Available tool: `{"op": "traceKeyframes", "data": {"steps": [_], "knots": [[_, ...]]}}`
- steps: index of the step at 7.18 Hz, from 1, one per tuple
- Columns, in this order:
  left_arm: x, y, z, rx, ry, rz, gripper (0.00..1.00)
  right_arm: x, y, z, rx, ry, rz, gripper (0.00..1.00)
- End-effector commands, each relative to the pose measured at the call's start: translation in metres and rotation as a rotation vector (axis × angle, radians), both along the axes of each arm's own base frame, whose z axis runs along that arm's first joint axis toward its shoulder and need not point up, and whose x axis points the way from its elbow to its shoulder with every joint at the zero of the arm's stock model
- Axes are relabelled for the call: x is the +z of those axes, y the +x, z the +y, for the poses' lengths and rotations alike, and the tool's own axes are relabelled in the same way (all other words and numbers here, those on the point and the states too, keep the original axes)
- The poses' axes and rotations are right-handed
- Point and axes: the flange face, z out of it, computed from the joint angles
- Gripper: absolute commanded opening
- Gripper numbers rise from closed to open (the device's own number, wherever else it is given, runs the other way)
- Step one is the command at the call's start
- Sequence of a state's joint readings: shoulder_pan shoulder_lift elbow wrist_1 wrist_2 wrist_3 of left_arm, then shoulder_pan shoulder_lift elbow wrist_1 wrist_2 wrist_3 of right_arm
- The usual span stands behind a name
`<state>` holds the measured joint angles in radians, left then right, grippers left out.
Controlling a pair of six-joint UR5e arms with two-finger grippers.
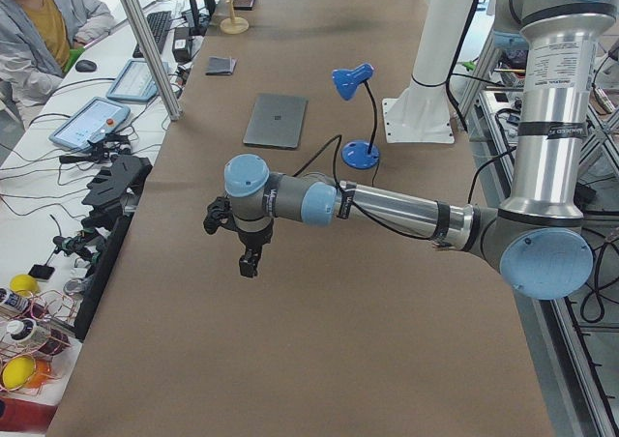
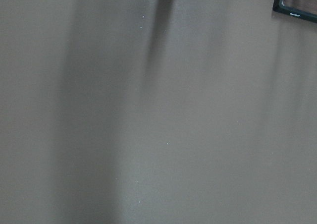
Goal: Close laptop
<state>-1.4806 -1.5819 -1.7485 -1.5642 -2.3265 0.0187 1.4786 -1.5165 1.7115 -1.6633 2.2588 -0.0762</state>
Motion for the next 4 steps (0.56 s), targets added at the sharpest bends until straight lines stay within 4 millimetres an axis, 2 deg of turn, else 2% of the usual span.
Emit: {"op": "traceKeyframes", "data": {"steps": [1, 2, 4], "knots": [[0.0123, -0.0097, 0.0089, -0.019, -0.02, -0.031, 0.98, -0.0002, -0.0007, 0.002, -0.002, 0.002, -0.002, 1.0], [0.01, -0.0097, 0.0083, -0.019, -0.016, -0.031, 0.98, 0.0077, -0.002, 0.0026, -0.004, -0.015, 0.002, 1.0], [0.0084, -0.0103, 0.0078, -0.02, -0.013, -0.029, 0.98, 0.0069, -0.003, 0.0013, 0.001, -0.019, 0.0, 1.0]]}}
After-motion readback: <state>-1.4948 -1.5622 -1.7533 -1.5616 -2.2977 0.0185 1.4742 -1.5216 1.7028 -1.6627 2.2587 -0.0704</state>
